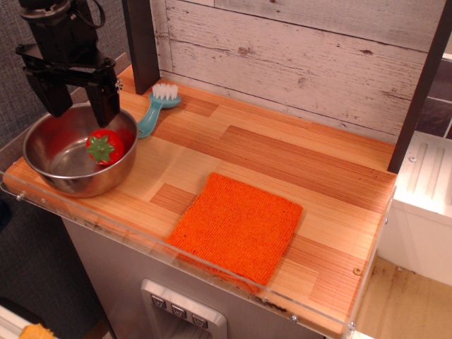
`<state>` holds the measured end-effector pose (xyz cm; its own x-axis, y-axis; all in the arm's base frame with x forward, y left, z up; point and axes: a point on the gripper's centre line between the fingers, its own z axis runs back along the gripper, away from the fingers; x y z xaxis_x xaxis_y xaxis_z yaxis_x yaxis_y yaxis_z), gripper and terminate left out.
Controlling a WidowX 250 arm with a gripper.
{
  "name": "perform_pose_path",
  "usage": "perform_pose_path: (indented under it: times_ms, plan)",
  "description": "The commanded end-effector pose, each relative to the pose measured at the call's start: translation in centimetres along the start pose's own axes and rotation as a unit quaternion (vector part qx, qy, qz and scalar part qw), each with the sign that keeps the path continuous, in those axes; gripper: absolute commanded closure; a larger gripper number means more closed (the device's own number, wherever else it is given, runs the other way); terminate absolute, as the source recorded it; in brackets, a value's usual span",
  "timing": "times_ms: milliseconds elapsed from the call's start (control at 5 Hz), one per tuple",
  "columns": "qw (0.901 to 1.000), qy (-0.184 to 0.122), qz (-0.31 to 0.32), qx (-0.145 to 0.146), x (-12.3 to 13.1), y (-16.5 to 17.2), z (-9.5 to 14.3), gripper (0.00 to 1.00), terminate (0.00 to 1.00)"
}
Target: PICK UP THE TOWEL AND KEEP ANOTHER SIDE OF THE TABLE
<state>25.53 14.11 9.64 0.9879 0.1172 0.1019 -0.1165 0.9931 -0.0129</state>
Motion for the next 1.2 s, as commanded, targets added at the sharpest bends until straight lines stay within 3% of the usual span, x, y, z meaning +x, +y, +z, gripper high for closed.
perform_pose_path:
  times_ms: [0, 600, 1000]
  plan:
    - [1.0, 0.0, 0.0, 0.0, 0.0, 0.0, 0.0, 0.0, 0.0]
    - [0.9939, -0.008, -0.109, -0.017, -4.6, -10.8, -0.9, 0.0, 0.0]
    - [0.9952, -0.016, -0.096, -0.013, -4.2, -15.4, -2.3, 0.0, 0.0]
